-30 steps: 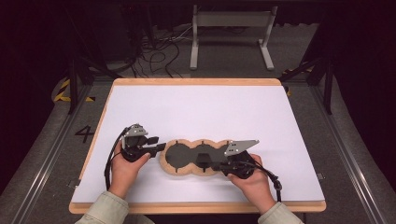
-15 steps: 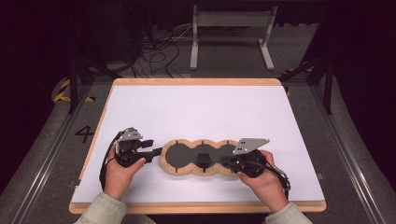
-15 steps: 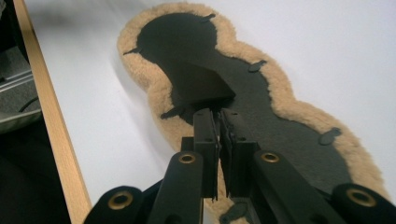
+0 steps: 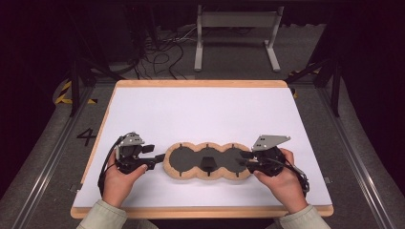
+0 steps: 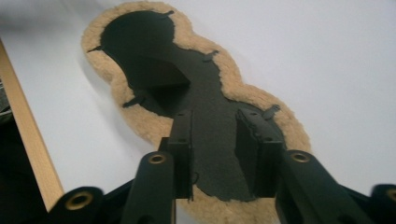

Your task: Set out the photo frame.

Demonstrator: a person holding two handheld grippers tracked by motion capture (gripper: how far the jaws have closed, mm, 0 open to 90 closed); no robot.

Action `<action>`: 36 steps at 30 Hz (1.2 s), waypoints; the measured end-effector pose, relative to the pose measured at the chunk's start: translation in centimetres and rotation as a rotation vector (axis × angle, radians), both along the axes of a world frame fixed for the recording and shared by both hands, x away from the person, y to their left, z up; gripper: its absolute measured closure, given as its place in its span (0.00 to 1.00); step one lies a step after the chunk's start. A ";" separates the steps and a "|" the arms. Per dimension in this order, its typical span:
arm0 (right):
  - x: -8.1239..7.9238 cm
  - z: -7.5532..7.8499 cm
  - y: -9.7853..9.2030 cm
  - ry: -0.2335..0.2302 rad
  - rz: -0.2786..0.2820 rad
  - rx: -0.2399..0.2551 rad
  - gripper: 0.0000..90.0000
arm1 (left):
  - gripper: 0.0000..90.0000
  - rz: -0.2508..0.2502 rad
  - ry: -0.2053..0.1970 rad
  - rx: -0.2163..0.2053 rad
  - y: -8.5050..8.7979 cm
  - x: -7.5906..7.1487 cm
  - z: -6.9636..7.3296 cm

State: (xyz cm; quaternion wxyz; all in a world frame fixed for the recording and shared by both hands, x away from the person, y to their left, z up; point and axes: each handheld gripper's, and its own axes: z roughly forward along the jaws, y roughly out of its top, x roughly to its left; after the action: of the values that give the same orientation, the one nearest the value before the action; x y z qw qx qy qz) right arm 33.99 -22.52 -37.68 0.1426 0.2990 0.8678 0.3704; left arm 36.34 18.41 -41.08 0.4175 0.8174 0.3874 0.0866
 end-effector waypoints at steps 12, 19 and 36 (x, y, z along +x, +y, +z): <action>1.0 -0.7 -2.4 0.049 -0.092 0.045 0.58 | 0.43 0.035 0.077 -0.020 0.8 0.3 -1.0; 1.7 -1.8 -3.5 0.119 -0.149 0.034 0.44 | 0.41 0.012 0.099 0.003 0.4 0.5 -1.5; 2.0 -4.8 -3.5 0.274 -0.114 -0.022 0.28 | 0.36 -0.031 0.171 0.043 -1.1 0.8 -3.1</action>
State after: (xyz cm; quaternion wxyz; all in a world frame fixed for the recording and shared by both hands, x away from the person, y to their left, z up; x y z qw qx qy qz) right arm 36.04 -26.04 -42.49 0.0470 0.3941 0.8647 0.3079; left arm 37.14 17.34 -44.14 0.3666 0.8365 0.4069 0.0180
